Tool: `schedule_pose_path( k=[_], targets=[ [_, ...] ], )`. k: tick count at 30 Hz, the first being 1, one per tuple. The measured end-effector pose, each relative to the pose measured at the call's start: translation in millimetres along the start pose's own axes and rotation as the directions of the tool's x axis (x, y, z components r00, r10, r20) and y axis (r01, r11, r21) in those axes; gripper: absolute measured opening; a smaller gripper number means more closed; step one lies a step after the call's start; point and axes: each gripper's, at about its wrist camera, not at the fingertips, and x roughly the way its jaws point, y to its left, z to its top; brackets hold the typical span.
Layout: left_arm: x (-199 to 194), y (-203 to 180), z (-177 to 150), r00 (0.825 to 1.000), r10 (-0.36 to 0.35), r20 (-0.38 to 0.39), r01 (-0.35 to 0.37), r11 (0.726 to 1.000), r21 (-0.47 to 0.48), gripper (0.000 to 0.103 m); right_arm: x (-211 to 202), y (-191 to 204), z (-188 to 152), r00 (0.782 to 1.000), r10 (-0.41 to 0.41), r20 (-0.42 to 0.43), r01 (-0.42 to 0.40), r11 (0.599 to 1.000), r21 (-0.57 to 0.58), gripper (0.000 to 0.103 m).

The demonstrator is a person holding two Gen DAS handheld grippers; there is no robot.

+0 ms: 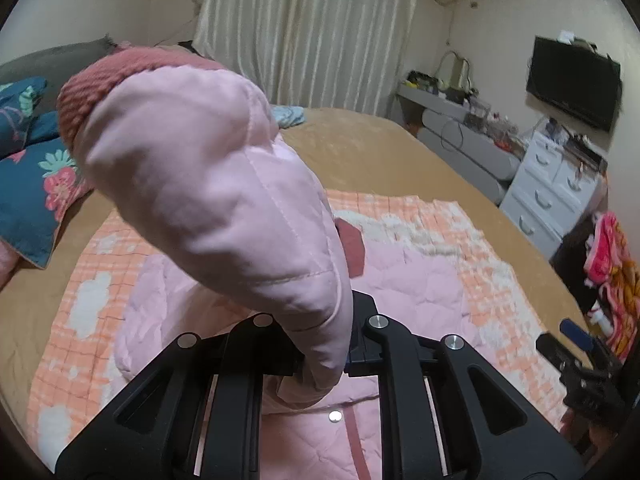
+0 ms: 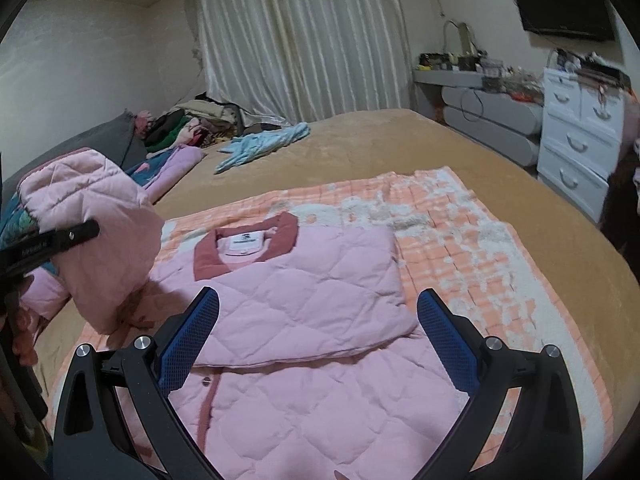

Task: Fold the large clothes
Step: 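Carry the held sleeve across the jacket front with the left tool, then lay the sleeve on the jacket front and open the left tool, then grasp the ribbed front edge of the small jacket with the right tool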

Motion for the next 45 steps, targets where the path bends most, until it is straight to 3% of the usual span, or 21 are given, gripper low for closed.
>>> schedule_pose_path(
  k=[14, 25, 28, 30, 32, 34, 35, 39, 41, 43, 45],
  targets=[
    [47.1, -45.6, -32.0, 0.995, -0.013, -0.097, 0.025, 0.991, 0.129, 0.007, 21.9, -46.1, -13.9, 0.999, -0.038, -0.035, 0.041, 0.997, 0.071, 0.099],
    [91.3, -66.8, -69.8, 0.980, 0.001, -0.198, 0.043, 0.976, 0.213, 0.011, 30.5, -60.4, -18.2, 0.998, -0.032, -0.053, 0.038, 0.993, 0.109, 0.099],
    [97.3, -73.5, -78.1, 0.976, -0.001, -0.217, 0.055, 0.969, 0.239, 0.020, 34.1, -64.5, -20.0, 0.997, -0.035, -0.063, 0.042, 0.992, 0.116, 0.099],
    [100.3, -79.9, -84.3, 0.970, -0.010, -0.241, 0.075, 0.963, 0.260, 0.032, 36.2, -68.7, -21.0, 0.997, -0.033, -0.071, 0.043, 0.990, 0.134, 0.099],
    [100.2, -87.6, -90.4, 0.964, -0.033, -0.265, 0.111, 0.952, 0.285, 0.057, 37.8, -72.3, -20.9, 0.997, -0.026, -0.072, 0.036, 0.988, 0.153, 0.099],
    [96.7, -94.4, -97.5, 0.957, -0.050, -0.287, 0.141, 0.941, 0.307, 0.063, 38.8, -73.6, -21.4, 0.997, -0.028, -0.074, 0.039, 0.987, 0.158, 0.099],
    [94.3, -97.8, -102.1, 0.951, -0.053, -0.304, 0.157, 0.932, 0.328, 0.070, 39.8, -73.7, -21.9, 0.997, -0.027, -0.078, 0.039, 0.987, 0.155, 0.099],
    [81.9, -99.0, -111.7, 0.933, -0.078, -0.352, 0.209, 0.913, 0.350, 0.082, 41.9, -74.8, -23.3, 0.996, -0.028, -0.086, 0.041, 0.986, 0.159, 0.099],
    [71.5, -91.4, -110.9, 0.923, -0.120, -0.366, 0.251, 0.908, 0.336, 0.094, 43.2, -73.9, -23.7, 0.996, -0.024, -0.092, 0.038, 0.987, 0.158, 0.099],
    [63.2, -80.4, -108.2, 0.919, -0.140, -0.368, 0.264, 0.912, 0.314, 0.094, 44.5, -71.9, -24.7, 0.995, -0.021, -0.098, 0.036, 0.988, 0.153, 0.099],
    [56.5, -62.5, -100.7, 0.929, -0.130, -0.346, 0.239, 0.926, 0.292, 0.094, 49.4, -66.4, -27.8, 0.993, -0.008, -0.114, 0.025, 0.989, 0.147, 0.099]
  ],
)
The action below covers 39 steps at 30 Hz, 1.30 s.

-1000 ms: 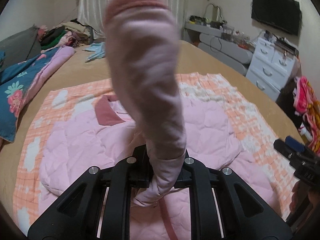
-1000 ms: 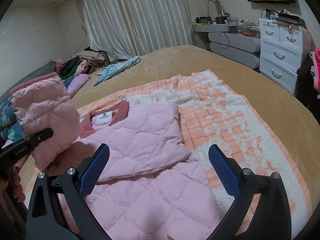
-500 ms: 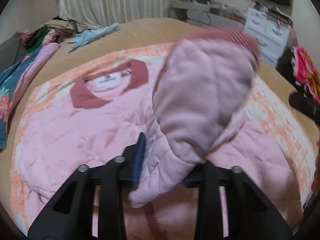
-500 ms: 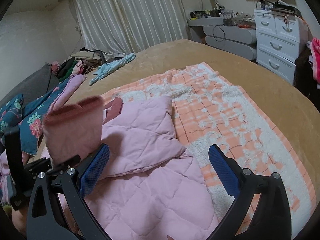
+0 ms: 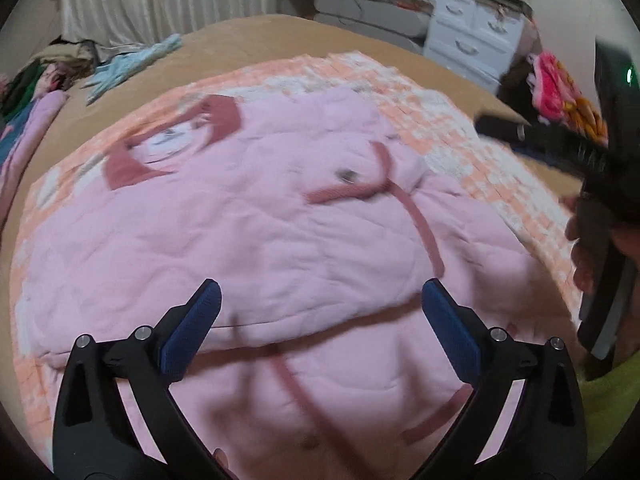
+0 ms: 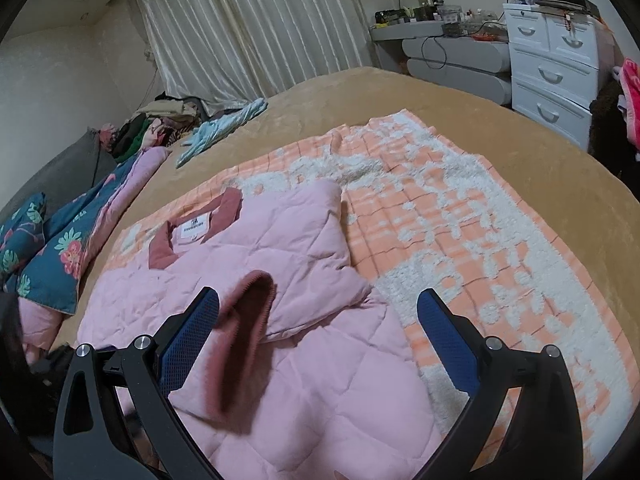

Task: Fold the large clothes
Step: 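Grasp the ribbed front edge of the small jacket with the right tool, then fold the front edge over the sleeve and open the right tool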

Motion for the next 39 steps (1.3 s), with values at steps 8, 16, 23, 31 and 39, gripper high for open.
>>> schedule_pose_path(
  k=[8, 16, 23, 31, 39],
  targets=[
    [-37.4, 88.2, -5.8, 0.991, 0.128, 0.043, -0.118, 0.977, -0.178, 0.094, 28.5, 35.6, -26.7, 0.989, 0.087, -0.122, -0.092, 0.995, -0.030, 0.099],
    [-56.2, 163.7, -23.8, 0.975, 0.216, 0.057, -0.185, 0.923, -0.338, 0.094, 54.7, 66.3, -54.7, 0.958, 0.163, -0.236, -0.169, 0.986, -0.005, 0.099],
    [-55.5, 202.1, -38.4, 0.975, 0.216, 0.058, -0.173, 0.890, -0.422, 0.094, 70.6, 60.9, -59.1, 0.954, 0.183, -0.236, -0.177, 0.983, 0.047, 0.096],
    [-53.5, 219.2, -40.9, 0.979, 0.186, 0.085, -0.128, 0.881, -0.456, 0.094, 58.9, 87.9, -45.6, 0.958, 0.225, -0.178, -0.247, 0.962, -0.113, 0.018],
    [-65.0, 229.6, -19.2, 0.973, 0.188, 0.136, -0.104, 0.877, -0.469, 0.094, 16.3, 149.6, 26.8, 0.971, 0.235, -0.036, -0.231, 0.899, -0.373, 0.016]
  ],
)
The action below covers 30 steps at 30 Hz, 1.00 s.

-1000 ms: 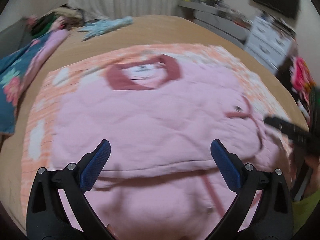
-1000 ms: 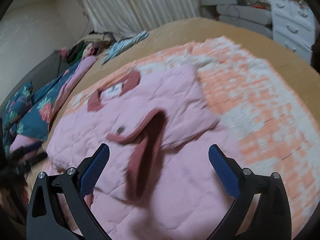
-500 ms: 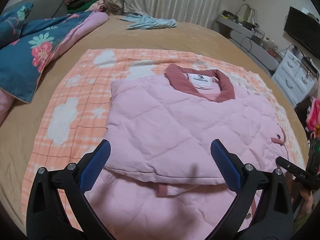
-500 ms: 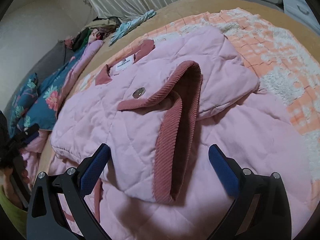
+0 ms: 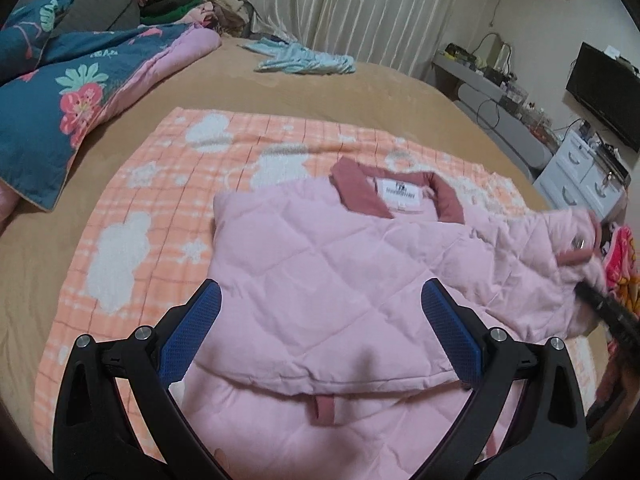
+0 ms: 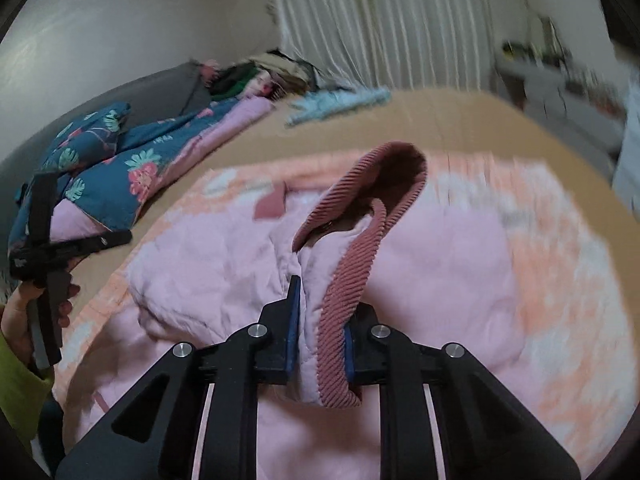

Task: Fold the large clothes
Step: 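Fold the front edge over the sleeve and open the right tool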

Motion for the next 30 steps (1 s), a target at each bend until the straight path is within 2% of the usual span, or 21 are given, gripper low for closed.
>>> schedule_pose_path(
  k=[2, 6, 14, 21, 27, 29, 30],
  targets=[
    [-0.2, -2.5, 6.2, 1.000, -0.003, 0.007, 0.003, 1.000, 0.003, 0.094, -0.4, -0.7, 17.3, 1.000, -0.008, 0.019, 0.008, 1.000, -0.016, 0.016],
    [6.4, -7.6, 13.9, 1.000, -0.004, -0.001, 0.004, 1.000, 0.009, 0.094, 6.2, -12.3, 25.7, 0.999, -0.043, 0.009, 0.043, 0.999, -0.017, 0.016],
    [34.0, -19.2, 6.9, 0.998, -0.011, -0.057, 0.013, 0.999, 0.031, 0.094, 39.1, -41.3, -9.7, 0.992, -0.082, -0.092, 0.089, 0.993, 0.081, 0.016],
    [57.9, -36.7, -6.1, 0.993, -0.020, -0.117, 0.027, 0.998, 0.060, 0.094, 52.4, -51.0, -26.1, 0.986, -0.099, -0.133, 0.116, 0.985, 0.129, 0.020],
    [64.2, -48.8, -12.9, 0.990, -0.026, -0.138, 0.038, 0.995, 0.090, 0.094, 49.0, -54.4, -26.2, 0.974, -0.161, -0.162, 0.184, 0.974, 0.135, 0.037],
    [63.6, -52.1, -13.3, 0.990, -0.026, -0.140, 0.040, 0.994, 0.097, 0.094, 40.0, -53.4, -22.7, 0.971, -0.197, -0.137, 0.214, 0.969, 0.120, 0.054],
    [63.4, -53.8, -12.9, 0.990, -0.023, -0.141, 0.038, 0.994, 0.103, 0.094, 36.5, -52.8, -20.7, 0.970, -0.206, -0.128, 0.221, 0.968, 0.119, 0.058]
  ],
)
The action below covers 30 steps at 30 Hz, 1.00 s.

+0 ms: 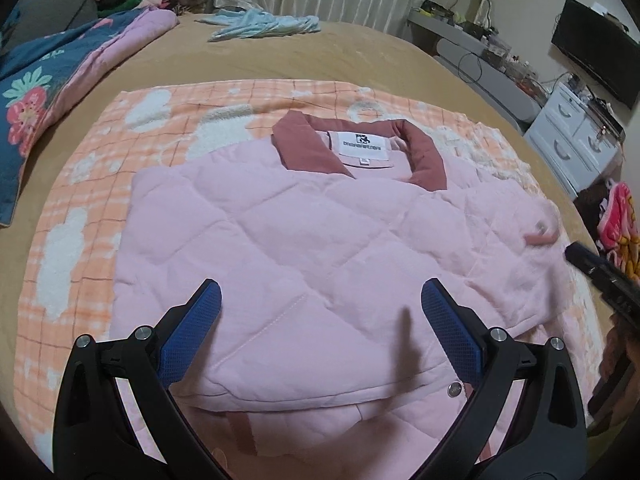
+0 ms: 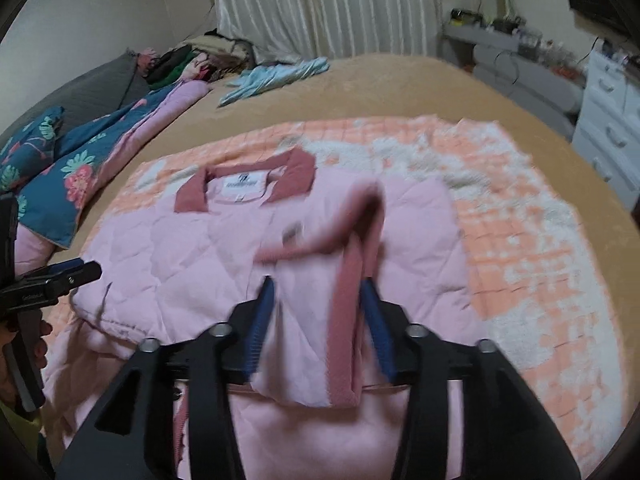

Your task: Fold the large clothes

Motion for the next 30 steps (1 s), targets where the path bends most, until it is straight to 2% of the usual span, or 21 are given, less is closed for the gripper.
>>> schedule_pose_path(
  k=[1, 4, 8, 13, 19, 26, 30],
  targets=[
    [-0.8, -1.2, 0.3, 1.000, 0.002, 0.001, -0.002, 1.000, 0.007, 0.094, -5.3, -1.1, 1.8, 1.000, -0.013, 0.014, 0.013, 1.000, 0.001, 0.062],
    [-3.6, -3.1, 1.8, 1.000, 0.008, 0.006, -0.008, 1.000, 0.012, 0.094, -18.3, 1.2, 7.4, 0.999, -0.022, 0.043, 0.023, 1.000, -0.018, 0.067],
    [-1.9, -3.5, 4.2, 1.000, 0.016, -0.002, -0.016, 1.000, 0.006, 0.094, -32.4, 9.9, 15.7, 0.996, -0.021, 0.083, 0.024, 0.999, -0.037, 0.087],
    [8.7, -2.7, 0.5, 0.998, 0.044, -0.038, -0.043, 0.999, 0.022, 0.094, -32.7, 27.6, 23.0, 0.996, 0.009, 0.090, -0.003, 0.997, -0.076, 0.091],
    [21.8, 6.1, -10.8, 0.995, 0.065, -0.070, -0.063, 0.997, 0.033, 0.094, -16.2, 51.8, 27.3, 0.998, 0.024, 0.057, -0.017, 0.992, -0.122, 0.092],
    [38.5, 19.5, -22.8, 0.996, 0.040, -0.081, -0.038, 0.999, 0.023, 0.095, 28.2, 72.4, 18.1, 0.998, 0.029, -0.054, -0.037, 0.986, -0.163, 0.093],
    [40.7, 22.2, -25.6, 0.997, 0.030, -0.076, -0.028, 0.999, 0.021, 0.095, 56.3, 77.2, 5.4, 0.991, 0.030, -0.134, -0.053, 0.984, -0.169, 0.093]
  ],
)
